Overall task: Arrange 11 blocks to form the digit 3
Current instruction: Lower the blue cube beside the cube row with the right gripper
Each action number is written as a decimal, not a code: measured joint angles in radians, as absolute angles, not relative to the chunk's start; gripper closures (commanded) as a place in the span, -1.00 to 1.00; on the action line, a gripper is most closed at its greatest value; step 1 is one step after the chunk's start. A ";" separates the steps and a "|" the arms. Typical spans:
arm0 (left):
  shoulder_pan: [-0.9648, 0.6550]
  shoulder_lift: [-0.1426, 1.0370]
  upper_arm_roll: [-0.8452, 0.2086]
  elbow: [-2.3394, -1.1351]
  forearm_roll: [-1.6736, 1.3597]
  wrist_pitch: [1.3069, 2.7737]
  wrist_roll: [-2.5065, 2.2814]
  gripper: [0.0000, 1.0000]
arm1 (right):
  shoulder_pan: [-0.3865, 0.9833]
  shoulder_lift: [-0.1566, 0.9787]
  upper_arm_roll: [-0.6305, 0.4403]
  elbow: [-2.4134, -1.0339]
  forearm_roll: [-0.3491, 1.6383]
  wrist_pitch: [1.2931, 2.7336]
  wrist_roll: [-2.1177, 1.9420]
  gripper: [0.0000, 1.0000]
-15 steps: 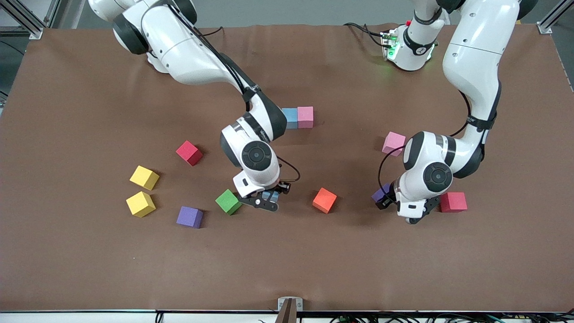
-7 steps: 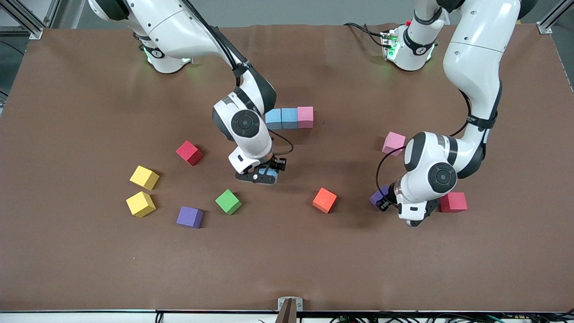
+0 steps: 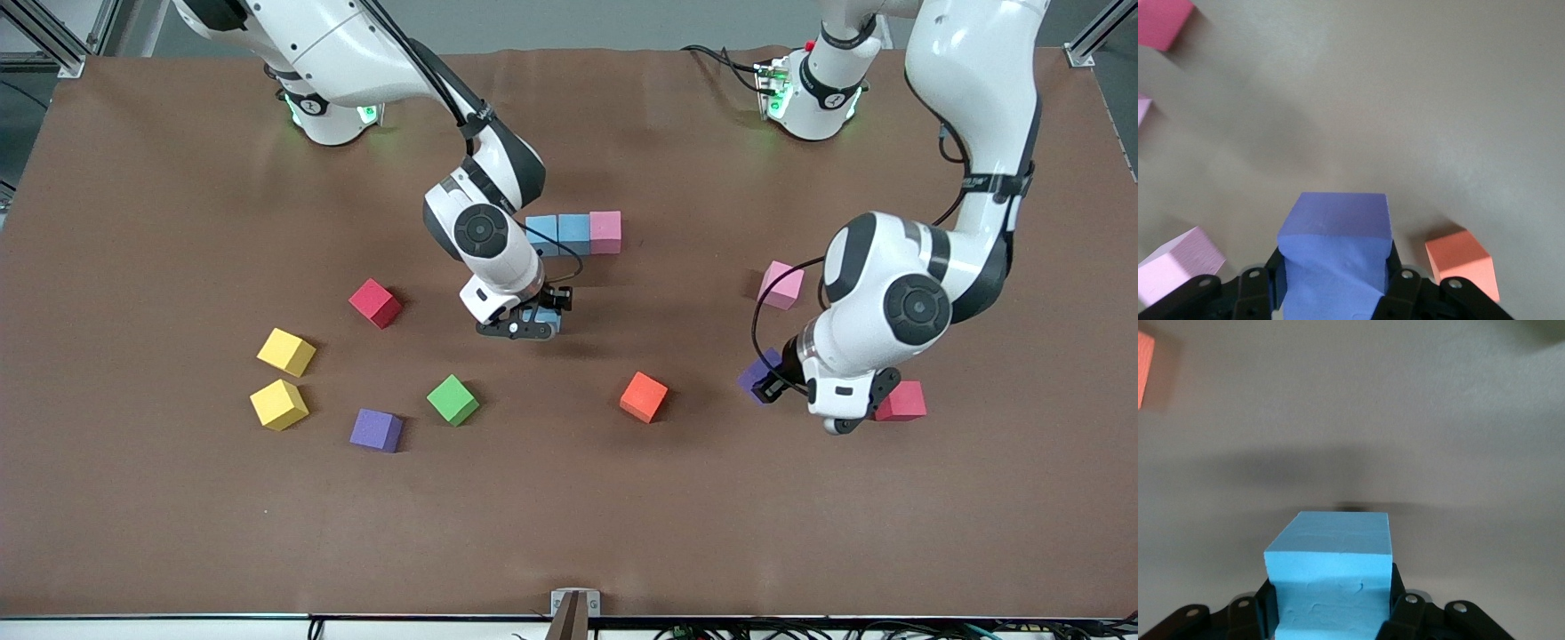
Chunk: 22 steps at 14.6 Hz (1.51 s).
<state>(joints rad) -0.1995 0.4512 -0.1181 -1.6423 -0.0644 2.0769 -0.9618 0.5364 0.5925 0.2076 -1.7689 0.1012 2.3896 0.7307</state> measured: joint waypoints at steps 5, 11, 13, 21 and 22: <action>-0.200 0.420 -0.128 -1.646 -0.064 2.044 -0.983 0.95 | 0.522 0.522 0.236 -1.901 0.101 2.455 0.703 0.99; -0.198 0.420 -0.130 -1.649 -0.064 2.044 -0.985 0.96 | 0.547 0.494 0.242 -1.982 0.101 2.511 0.692 0.99; -0.199 0.420 -0.130 -1.649 -0.064 2.044 -0.985 0.96 | 0.557 0.494 0.242 -1.984 0.101 2.514 0.692 0.99; -0.199 0.419 -0.132 -1.648 -0.064 2.044 -1.017 0.97 | 0.576 0.494 0.234 -2.003 0.030 2.514 0.730 0.99; -0.199 0.419 -0.133 -1.647 -0.064 2.044 -1.021 0.98 | 0.576 0.494 0.233 -2.005 0.007 2.514 0.749 0.99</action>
<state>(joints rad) -0.1986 0.4186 -0.1328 -1.6474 -0.0645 2.0437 -1.0212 0.5763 0.4940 0.2328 -2.0048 0.0073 2.5143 0.7493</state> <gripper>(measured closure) 0.432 0.379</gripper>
